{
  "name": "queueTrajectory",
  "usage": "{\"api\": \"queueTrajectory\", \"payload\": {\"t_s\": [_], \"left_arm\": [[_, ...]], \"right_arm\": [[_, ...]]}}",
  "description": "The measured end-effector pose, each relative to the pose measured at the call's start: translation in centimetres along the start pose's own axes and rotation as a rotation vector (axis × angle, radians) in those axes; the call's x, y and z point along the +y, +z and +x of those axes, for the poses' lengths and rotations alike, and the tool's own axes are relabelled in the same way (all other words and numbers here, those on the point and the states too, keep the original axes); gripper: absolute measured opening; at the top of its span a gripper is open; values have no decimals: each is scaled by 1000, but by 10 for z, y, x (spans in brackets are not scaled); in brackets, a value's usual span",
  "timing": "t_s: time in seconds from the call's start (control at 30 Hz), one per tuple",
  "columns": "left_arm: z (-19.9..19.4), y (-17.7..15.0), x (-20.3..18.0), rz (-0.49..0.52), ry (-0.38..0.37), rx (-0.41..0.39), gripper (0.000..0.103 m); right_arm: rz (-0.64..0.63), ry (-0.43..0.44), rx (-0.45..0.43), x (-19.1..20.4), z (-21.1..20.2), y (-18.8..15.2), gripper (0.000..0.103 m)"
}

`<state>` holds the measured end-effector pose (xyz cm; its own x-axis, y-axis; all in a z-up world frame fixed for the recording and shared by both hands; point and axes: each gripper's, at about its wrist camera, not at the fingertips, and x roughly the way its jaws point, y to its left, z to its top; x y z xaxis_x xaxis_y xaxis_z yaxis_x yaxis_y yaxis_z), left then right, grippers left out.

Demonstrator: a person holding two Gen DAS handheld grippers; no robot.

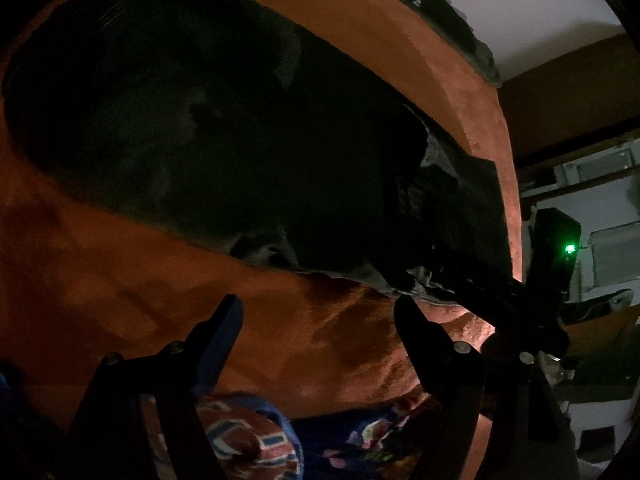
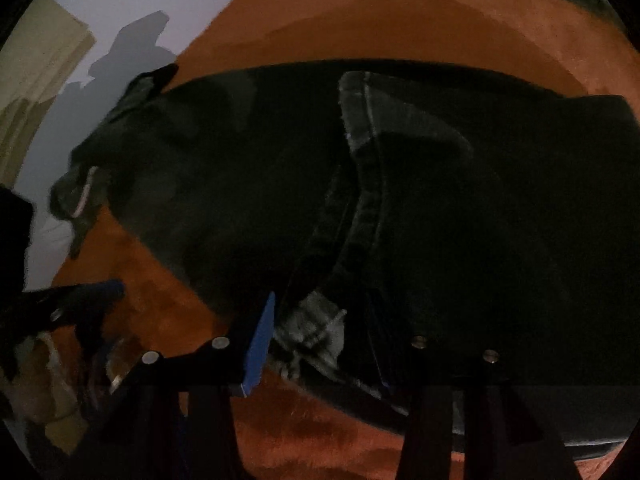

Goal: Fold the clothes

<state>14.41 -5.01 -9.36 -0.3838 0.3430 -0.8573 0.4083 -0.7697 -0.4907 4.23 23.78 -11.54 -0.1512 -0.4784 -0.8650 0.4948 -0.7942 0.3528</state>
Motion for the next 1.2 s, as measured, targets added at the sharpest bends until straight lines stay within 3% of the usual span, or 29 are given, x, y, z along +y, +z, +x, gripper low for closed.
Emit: {"api": "queueTrajectory", "payload": {"t_s": [0.03,0.2,0.3,0.37,0.5,0.6,0.63,0.73,0.83,1.0,1.2], "left_arm": [[1,-1,-3,4,-1,-1,79],[16,5,-15,3,12,-14,79],[22,8,-12,-33,6,-3,79],[24,6,-13,-31,5,9,79],[21,1,-18,16,19,7,79],[18,1,-14,1,19,-9,79],[16,1,-12,-8,13,-14,79],[18,2,-9,-30,7,-19,79],[25,1,-13,-36,3,5,79],[23,-4,-20,14,21,13,79],[19,-8,-9,-20,34,0,79]], "right_arm": [[0,-9,-23,3,-3,-2,20],[-108,-65,-161,31,-38,-29,17],[-248,-168,-116,49,-17,-41,18],[-245,-174,-55,44,5,-43,21],[-216,-90,-61,36,-6,-38,43],[-243,-62,-150,26,-44,-44,45],[-254,-56,-183,22,-57,-46,51],[-311,-153,-233,6,-74,-60,60],[-421,-247,-206,0,-66,-72,60],[-654,-232,-179,45,-29,-76,60],[-760,-252,-80,47,8,-57,60]]}}
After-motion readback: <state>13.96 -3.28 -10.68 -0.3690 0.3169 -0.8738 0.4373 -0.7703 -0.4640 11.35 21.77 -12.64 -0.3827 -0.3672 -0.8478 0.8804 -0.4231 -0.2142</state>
